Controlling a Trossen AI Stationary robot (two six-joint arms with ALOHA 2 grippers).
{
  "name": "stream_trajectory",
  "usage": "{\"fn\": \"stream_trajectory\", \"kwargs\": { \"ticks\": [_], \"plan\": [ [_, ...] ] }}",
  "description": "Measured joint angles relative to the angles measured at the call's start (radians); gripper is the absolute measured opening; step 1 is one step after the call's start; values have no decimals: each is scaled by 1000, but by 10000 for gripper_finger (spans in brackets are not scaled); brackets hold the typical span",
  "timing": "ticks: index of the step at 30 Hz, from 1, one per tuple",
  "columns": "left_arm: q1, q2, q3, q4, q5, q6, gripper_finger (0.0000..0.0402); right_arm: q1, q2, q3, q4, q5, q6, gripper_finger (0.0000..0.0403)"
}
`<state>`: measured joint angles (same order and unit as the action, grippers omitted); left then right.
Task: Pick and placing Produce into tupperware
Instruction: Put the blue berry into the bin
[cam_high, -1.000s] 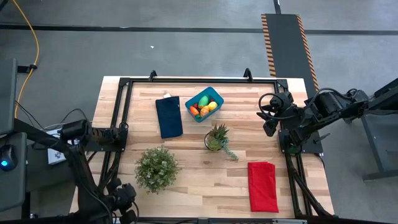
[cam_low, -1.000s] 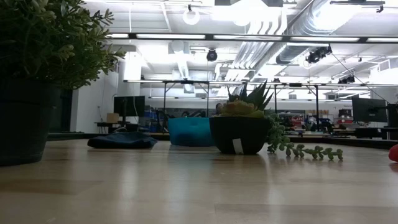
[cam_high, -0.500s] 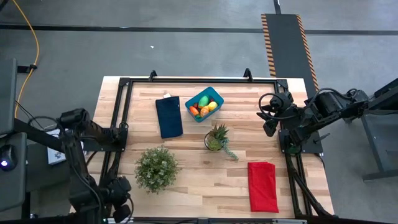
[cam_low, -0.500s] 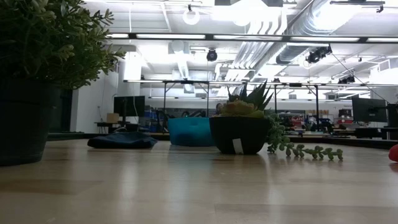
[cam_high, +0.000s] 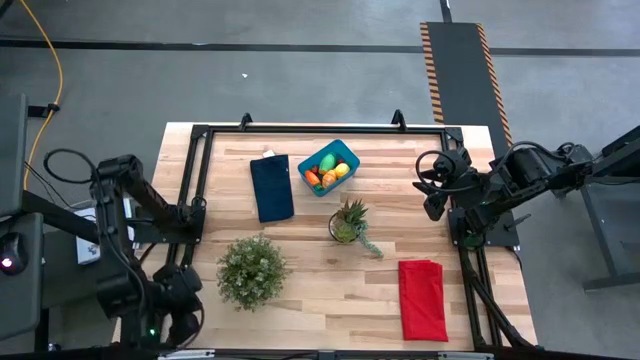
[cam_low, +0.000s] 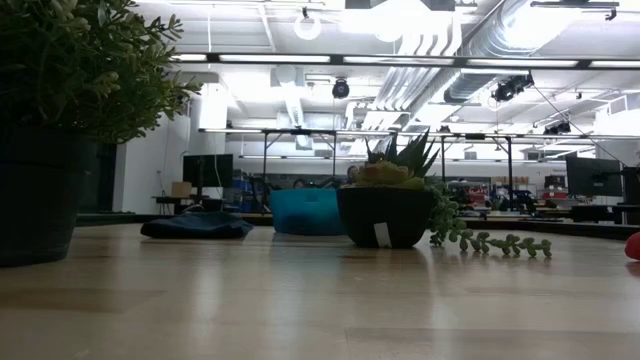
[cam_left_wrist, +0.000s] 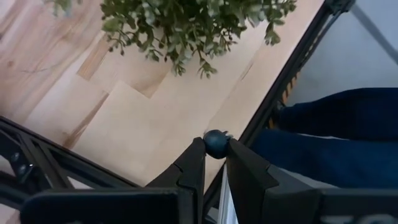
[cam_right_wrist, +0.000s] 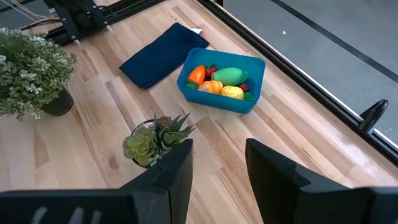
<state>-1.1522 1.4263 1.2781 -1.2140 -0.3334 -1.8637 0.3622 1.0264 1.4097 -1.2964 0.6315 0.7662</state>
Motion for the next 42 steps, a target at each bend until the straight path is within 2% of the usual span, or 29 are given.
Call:
{"fn": "stream_trajectory", "kwargs": {
  "ticks": [12, 26, 31, 42],
  "plan": [
    [0, -155, 0, -59, 0, 1, 49, 0, 0, 0, 0, -4, -8, 140],
    [0, -297, 0, -211, -8, 0, 49, 0, 0, 0, 0, -11, -15, 140],
    [0, -342, 0, -237, -97, 0, 49, 0, 0, 0, 0, -11, -14, 140],
    [0, -423, 0, -321, -392, 0, 49, 0, 0, 0, 20, -11, -7, 140]
  ]
}}
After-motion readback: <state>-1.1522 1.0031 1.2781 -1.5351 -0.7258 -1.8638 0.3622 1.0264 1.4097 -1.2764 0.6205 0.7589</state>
